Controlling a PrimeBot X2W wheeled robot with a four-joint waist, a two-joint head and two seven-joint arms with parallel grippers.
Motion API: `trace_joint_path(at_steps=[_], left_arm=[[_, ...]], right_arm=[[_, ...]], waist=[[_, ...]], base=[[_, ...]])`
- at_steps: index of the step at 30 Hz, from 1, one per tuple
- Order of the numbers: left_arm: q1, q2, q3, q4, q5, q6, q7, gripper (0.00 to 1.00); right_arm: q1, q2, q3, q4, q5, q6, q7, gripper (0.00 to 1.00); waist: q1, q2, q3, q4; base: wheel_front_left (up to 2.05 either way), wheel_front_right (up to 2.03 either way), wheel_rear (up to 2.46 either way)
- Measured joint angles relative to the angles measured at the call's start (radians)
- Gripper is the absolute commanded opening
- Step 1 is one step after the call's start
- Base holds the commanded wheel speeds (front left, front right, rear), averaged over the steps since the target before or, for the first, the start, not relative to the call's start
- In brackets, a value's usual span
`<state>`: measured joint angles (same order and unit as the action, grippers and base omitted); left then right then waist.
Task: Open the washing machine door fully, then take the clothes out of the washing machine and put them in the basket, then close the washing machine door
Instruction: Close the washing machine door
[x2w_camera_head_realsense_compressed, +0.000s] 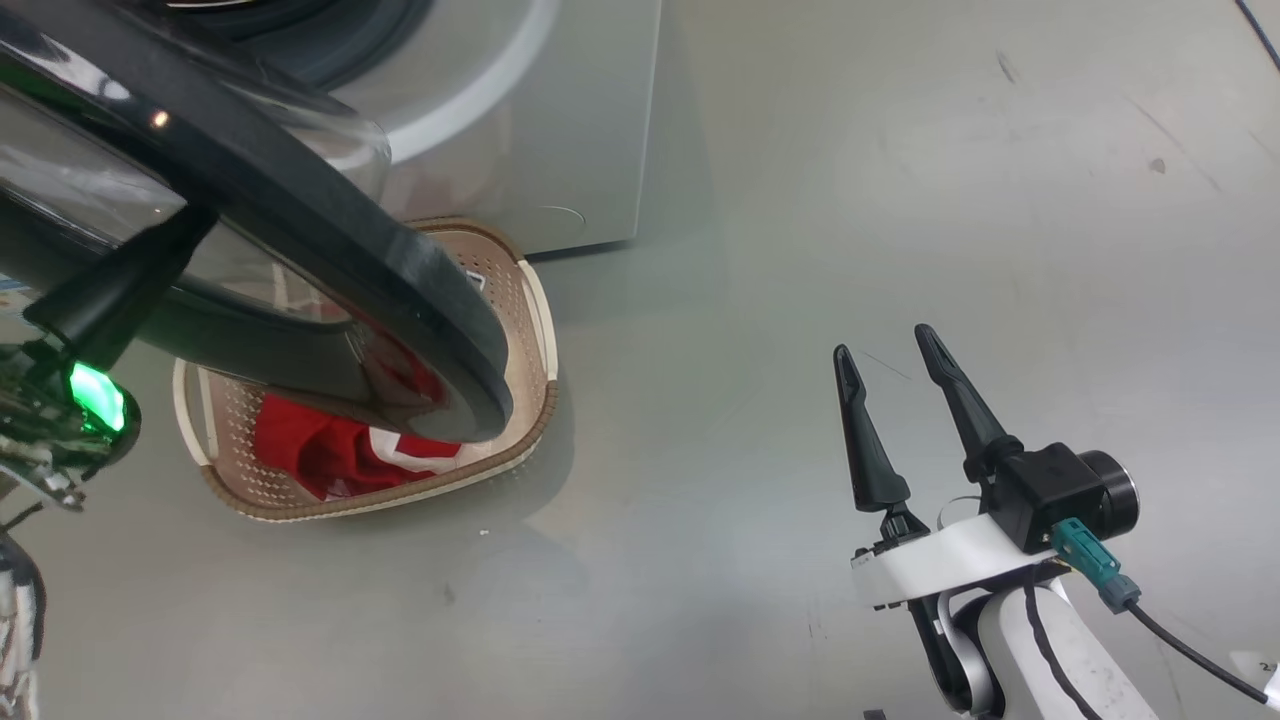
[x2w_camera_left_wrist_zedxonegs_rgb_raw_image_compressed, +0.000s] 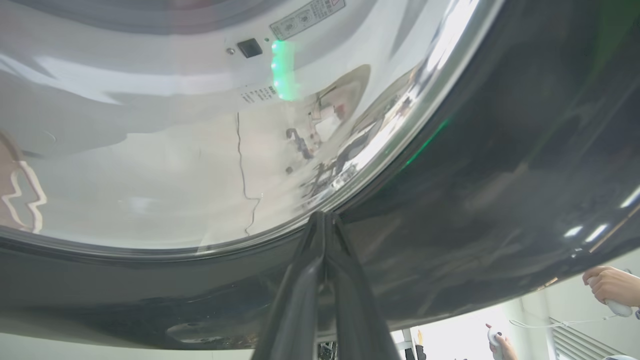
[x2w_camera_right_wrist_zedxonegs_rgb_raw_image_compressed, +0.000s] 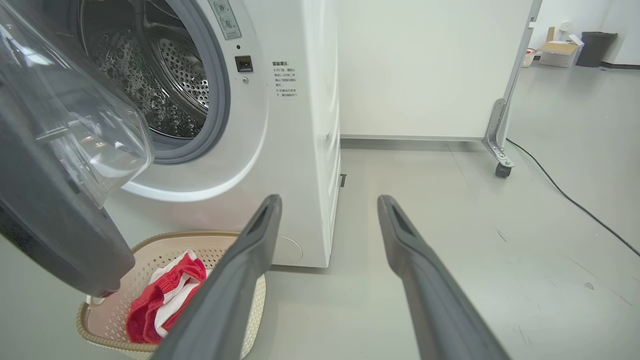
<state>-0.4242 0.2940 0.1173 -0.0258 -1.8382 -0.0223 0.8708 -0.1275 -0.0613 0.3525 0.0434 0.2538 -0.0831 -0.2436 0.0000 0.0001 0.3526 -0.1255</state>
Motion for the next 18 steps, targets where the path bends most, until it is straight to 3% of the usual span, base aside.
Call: trace_joint_path(at_steps=[18], left_arm=[[-0.233,-0.013,0.046,0.104,0.056,0.018,-0.14,0.0]], right_arm=[[-0.07,0.006,0.023,-0.002,0.02,-0.008,-0.004,1.0]], waist=[[0.0,0.0,0.116,-0.13]], base=[[0.0,0.0,0.0]])
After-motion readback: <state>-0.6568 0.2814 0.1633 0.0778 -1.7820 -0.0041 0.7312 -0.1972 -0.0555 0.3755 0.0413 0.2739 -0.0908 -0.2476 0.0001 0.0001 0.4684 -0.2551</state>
